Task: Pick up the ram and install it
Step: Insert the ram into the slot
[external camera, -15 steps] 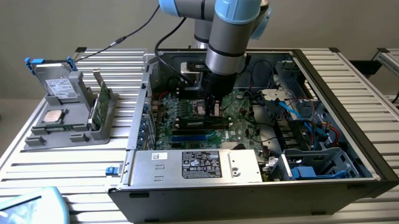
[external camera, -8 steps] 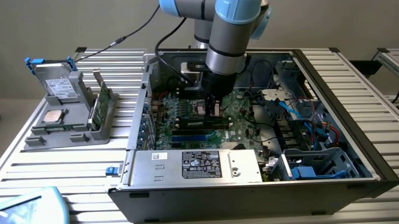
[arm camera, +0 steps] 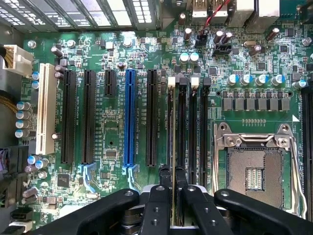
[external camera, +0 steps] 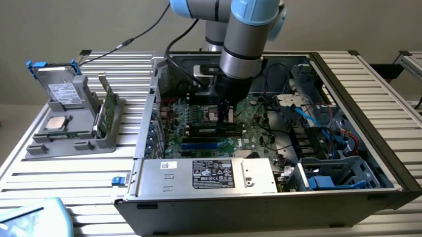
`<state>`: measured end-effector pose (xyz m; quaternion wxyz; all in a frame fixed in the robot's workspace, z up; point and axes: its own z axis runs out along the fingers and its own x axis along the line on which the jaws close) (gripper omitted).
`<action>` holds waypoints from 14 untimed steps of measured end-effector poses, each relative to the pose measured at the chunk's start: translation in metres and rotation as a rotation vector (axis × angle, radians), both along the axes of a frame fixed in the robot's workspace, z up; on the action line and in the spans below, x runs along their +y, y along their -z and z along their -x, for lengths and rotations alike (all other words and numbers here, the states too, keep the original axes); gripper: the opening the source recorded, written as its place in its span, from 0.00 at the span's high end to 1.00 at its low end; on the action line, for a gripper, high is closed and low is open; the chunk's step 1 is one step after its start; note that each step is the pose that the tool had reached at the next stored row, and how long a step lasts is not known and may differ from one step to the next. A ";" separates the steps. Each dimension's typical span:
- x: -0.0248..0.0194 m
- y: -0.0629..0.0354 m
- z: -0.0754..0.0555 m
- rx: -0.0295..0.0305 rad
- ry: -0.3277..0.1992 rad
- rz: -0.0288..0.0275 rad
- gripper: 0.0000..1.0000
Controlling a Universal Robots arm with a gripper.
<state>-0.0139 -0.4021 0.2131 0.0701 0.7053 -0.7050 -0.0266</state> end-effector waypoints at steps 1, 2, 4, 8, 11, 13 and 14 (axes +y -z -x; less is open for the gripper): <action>0.0002 0.0000 0.000 0.0016 0.000 0.0005 0.85; 0.0004 0.0000 -0.001 0.0033 0.000 0.0010 0.85; 0.0007 0.0000 -0.001 0.0066 0.000 0.0022 0.85; 0.0014 0.0000 -0.002 0.0145 0.000 0.0081 0.85; 0.0020 0.0000 -0.003 0.0220 0.000 0.0126 0.85; 0.0025 -0.0001 -0.004 0.0265 0.000 0.0150 0.85; 0.0028 -0.0001 -0.005 0.0282 0.000 0.0162 0.85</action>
